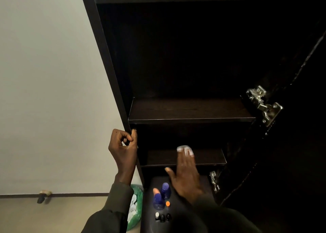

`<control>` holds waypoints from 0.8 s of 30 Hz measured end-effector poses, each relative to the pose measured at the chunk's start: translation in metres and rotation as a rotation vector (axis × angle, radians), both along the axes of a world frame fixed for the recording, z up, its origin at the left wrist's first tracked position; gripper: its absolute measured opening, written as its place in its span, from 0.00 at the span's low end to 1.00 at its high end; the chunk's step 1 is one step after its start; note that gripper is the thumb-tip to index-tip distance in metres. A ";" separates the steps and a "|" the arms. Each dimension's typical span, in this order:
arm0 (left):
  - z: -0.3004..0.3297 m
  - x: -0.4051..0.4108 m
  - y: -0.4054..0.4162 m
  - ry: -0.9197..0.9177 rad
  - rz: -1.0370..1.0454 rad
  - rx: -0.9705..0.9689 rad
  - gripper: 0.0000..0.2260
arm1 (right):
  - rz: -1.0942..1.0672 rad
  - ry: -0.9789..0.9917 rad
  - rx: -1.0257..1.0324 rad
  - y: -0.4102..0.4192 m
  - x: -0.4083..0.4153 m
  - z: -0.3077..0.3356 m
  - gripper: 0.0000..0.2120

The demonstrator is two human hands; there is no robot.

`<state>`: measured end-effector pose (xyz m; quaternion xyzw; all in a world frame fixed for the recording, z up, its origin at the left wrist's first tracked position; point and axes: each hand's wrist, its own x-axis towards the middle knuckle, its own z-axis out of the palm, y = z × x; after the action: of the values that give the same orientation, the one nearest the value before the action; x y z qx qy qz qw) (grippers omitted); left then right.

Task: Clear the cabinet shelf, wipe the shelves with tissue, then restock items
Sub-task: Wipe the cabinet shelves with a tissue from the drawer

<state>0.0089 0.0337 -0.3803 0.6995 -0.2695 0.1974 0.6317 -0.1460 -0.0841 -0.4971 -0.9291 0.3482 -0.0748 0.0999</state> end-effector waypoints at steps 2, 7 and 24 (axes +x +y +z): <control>0.000 0.000 0.001 0.005 0.002 0.003 0.16 | 0.173 -0.025 -0.009 0.026 0.027 -0.002 0.41; 0.001 -0.001 0.002 0.003 0.002 0.017 0.16 | 0.434 -0.030 -0.001 0.043 0.063 -0.003 0.33; 0.003 -0.001 0.004 0.003 0.003 0.042 0.16 | -0.319 0.048 -0.001 -0.061 -0.050 -0.004 0.44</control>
<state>0.0082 0.0378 -0.3771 0.7134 -0.2715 0.1916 0.6169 -0.1961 -0.1450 -0.5007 -0.8635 0.4937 -0.0678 0.0778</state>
